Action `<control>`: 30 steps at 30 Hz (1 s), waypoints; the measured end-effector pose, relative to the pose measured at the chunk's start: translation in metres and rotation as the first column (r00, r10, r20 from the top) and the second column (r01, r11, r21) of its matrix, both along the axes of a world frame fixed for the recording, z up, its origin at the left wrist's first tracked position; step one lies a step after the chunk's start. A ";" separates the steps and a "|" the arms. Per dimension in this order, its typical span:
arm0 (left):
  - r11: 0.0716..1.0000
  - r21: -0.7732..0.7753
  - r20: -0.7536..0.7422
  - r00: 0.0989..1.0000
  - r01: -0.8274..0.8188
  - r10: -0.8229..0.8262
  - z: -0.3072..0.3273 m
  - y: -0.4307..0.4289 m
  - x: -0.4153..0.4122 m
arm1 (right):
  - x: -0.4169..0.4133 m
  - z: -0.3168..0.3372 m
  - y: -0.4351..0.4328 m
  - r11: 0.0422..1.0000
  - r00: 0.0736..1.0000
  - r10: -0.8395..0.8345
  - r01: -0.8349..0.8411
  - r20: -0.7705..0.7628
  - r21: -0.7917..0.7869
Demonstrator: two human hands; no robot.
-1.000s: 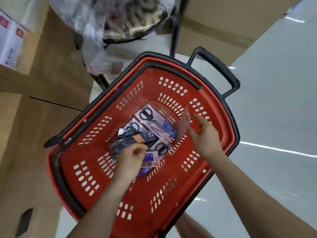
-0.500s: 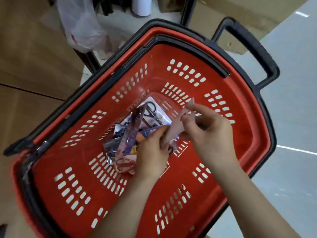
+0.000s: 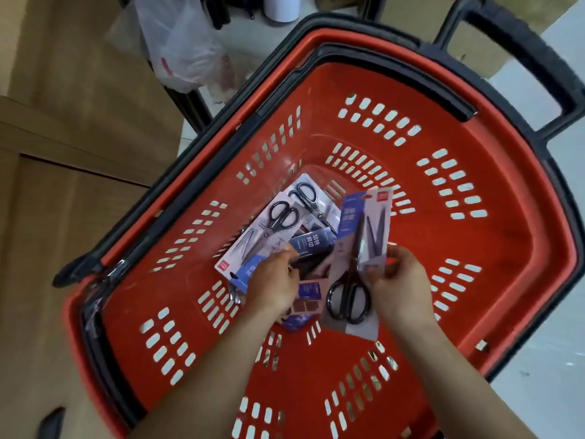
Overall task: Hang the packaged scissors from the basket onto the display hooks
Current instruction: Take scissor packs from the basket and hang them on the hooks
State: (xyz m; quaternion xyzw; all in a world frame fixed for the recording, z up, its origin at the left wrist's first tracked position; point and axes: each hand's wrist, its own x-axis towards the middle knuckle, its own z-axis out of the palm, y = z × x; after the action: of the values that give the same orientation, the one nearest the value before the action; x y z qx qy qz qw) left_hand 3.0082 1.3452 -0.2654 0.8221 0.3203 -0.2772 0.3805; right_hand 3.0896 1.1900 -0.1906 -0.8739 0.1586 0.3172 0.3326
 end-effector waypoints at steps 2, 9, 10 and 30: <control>0.953 0.009 0.002 0.953 0.303 -0.303 -0.023 -0.005 0.010 | 0.001 -0.001 -0.003 1.000 0.999 -0.007 0.007 0.044 -0.005; 0.897 -0.013 -0.123 0.890 0.441 -0.439 -0.083 -0.022 0.052 | 0.009 -0.007 -0.016 0.996 0.992 -0.090 0.089 0.086 0.010; 0.909 -0.008 -0.118 0.902 0.417 -0.415 -0.082 -0.021 0.056 | 0.009 -0.005 -0.017 0.996 0.992 -0.088 0.087 0.091 0.023; 0.864 -0.271 0.226 0.844 -0.426 0.487 0.153 0.022 0.012 | -0.017 0.151 -0.041 0.967 0.881 0.247 -0.249 0.404 -0.049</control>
State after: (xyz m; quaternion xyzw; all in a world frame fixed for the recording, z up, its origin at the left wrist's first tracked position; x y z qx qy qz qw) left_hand 3.0202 1.3671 -0.1128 0.7080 0.4177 -0.0883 0.5625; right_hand 3.0722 1.1485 -0.0394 -0.9330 -0.0277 0.1685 0.3167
